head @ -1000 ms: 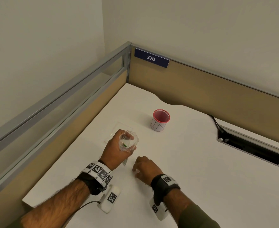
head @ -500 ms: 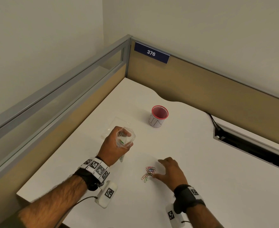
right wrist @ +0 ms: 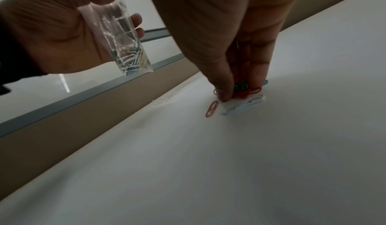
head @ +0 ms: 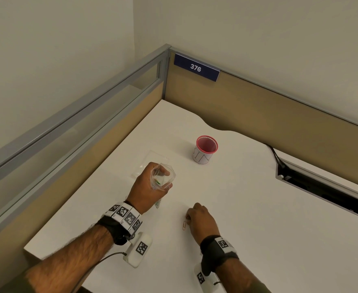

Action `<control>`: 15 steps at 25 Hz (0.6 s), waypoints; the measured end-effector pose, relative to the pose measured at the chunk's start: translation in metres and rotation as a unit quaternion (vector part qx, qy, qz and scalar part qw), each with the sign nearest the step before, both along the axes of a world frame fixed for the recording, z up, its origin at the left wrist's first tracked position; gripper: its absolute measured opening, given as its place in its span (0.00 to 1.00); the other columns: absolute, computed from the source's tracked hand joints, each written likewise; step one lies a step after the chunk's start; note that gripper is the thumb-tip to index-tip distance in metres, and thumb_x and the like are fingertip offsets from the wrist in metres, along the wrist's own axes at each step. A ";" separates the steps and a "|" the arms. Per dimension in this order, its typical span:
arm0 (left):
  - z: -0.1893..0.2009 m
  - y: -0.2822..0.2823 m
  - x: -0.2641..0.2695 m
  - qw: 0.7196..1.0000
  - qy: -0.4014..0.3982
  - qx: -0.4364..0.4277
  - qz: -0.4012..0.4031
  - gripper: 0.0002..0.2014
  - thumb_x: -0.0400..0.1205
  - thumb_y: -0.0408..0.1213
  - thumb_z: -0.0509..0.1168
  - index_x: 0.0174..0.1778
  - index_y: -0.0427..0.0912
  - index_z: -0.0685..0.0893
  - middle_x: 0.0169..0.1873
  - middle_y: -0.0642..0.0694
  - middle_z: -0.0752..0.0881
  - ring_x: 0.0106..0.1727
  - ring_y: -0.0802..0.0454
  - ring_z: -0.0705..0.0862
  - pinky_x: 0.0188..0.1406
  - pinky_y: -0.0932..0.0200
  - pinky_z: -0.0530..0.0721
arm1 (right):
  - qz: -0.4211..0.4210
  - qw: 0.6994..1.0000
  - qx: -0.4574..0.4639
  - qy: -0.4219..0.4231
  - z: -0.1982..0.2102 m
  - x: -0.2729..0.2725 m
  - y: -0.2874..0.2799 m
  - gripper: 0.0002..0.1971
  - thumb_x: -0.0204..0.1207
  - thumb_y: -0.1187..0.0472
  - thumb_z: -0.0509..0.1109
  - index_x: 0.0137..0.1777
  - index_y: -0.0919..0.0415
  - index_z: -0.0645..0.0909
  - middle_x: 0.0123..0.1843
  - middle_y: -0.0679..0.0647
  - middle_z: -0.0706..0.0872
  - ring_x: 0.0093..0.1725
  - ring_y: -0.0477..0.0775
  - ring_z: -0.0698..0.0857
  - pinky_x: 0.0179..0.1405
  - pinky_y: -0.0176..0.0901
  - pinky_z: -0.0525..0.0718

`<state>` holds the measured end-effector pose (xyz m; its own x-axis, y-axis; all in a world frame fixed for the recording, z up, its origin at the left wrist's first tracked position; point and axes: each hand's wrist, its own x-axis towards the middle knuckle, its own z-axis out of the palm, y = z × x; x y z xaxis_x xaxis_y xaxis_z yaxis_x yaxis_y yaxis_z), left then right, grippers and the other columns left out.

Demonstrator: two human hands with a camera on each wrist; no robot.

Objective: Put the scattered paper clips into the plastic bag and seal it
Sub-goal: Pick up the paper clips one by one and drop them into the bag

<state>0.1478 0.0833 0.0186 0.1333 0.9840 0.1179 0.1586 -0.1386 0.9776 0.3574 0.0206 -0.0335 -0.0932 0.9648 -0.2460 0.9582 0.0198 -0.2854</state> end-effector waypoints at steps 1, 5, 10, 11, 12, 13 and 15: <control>0.001 -0.001 0.001 1.000 0.000 0.000 0.000 0.19 0.70 0.37 0.77 0.54 0.44 0.79 0.55 0.46 0.87 0.62 0.50 0.85 0.67 0.55 0.81 | -0.006 1.000 -0.003 0.004 0.001 0.000 0.004 0.07 0.80 0.64 0.62 0.52 0.58 0.82 0.53 0.54 0.81 0.51 0.55 0.79 0.49 0.42 0.81; 0.001 -0.002 0.002 1.000 0.004 -0.004 0.001 0.19 0.70 0.36 0.78 0.54 0.45 0.79 0.55 0.47 0.87 0.62 0.51 0.85 0.66 0.56 0.82 | -0.042 0.998 -0.038 0.021 0.006 0.002 0.020 0.05 0.78 0.64 0.66 0.48 0.59 0.83 0.53 0.55 0.82 0.52 0.56 0.81 0.52 0.43 0.80; 0.006 0.001 0.002 1.000 0.016 -0.004 0.000 0.19 0.72 0.31 0.79 0.54 0.43 0.80 0.54 0.47 0.87 0.61 0.53 0.84 0.65 0.60 0.80 | -0.151 0.982 -0.077 0.078 0.012 0.020 0.034 0.03 0.72 0.66 0.72 0.40 0.57 0.85 0.46 0.54 0.89 0.48 0.55 0.87 0.51 0.44 0.86; 0.007 0.002 0.002 1.000 0.018 -0.005 0.000 0.18 0.73 0.29 0.79 0.54 0.43 0.80 0.54 0.47 0.86 0.61 0.54 0.84 0.64 0.62 0.80 | -0.178 0.976 -0.081 0.096 0.012 0.025 0.034 0.05 0.70 0.67 0.74 0.37 0.56 0.84 0.44 0.54 0.89 0.45 0.54 0.88 0.51 0.46 0.87; 0.008 0.002 0.001 1.000 0.021 -0.006 0.001 0.18 0.73 0.29 0.78 0.54 0.43 0.79 0.54 0.47 0.86 0.60 0.54 0.84 0.63 0.64 0.80 | -0.200 0.970 -0.080 0.114 0.014 0.030 0.035 0.07 0.70 0.67 0.75 0.35 0.55 0.83 0.42 0.53 0.89 0.44 0.54 0.88 0.51 0.47 0.88; 0.008 0.003 0.001 1.000 0.023 -0.008 0.001 0.18 0.73 0.29 0.78 0.54 0.43 0.79 0.54 0.47 0.86 0.60 0.55 0.84 0.63 0.65 0.80 | -0.215 0.964 -0.074 0.137 0.018 0.034 0.035 0.08 0.70 0.67 0.76 0.35 0.55 0.83 0.40 0.52 0.89 0.42 0.53 0.88 0.49 0.47 0.88; 0.009 0.004 0.001 1.000 0.027 -0.008 -0.001 0.18 0.73 0.29 0.78 0.54 0.43 0.80 0.54 0.47 0.86 0.60 0.55 0.84 0.62 0.68 0.79 | -0.235 0.950 -0.048 0.199 0.034 0.036 0.035 0.06 0.71 0.67 0.77 0.37 0.57 0.85 0.38 0.52 0.89 0.40 0.53 0.88 0.45 0.44 0.89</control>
<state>0.1489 0.0871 0.0273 0.1402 0.9855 0.0950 0.2106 -0.1235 0.9697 0.3933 0.0553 0.0002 0.2376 0.8977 -0.3710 0.6712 -0.4278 -0.6053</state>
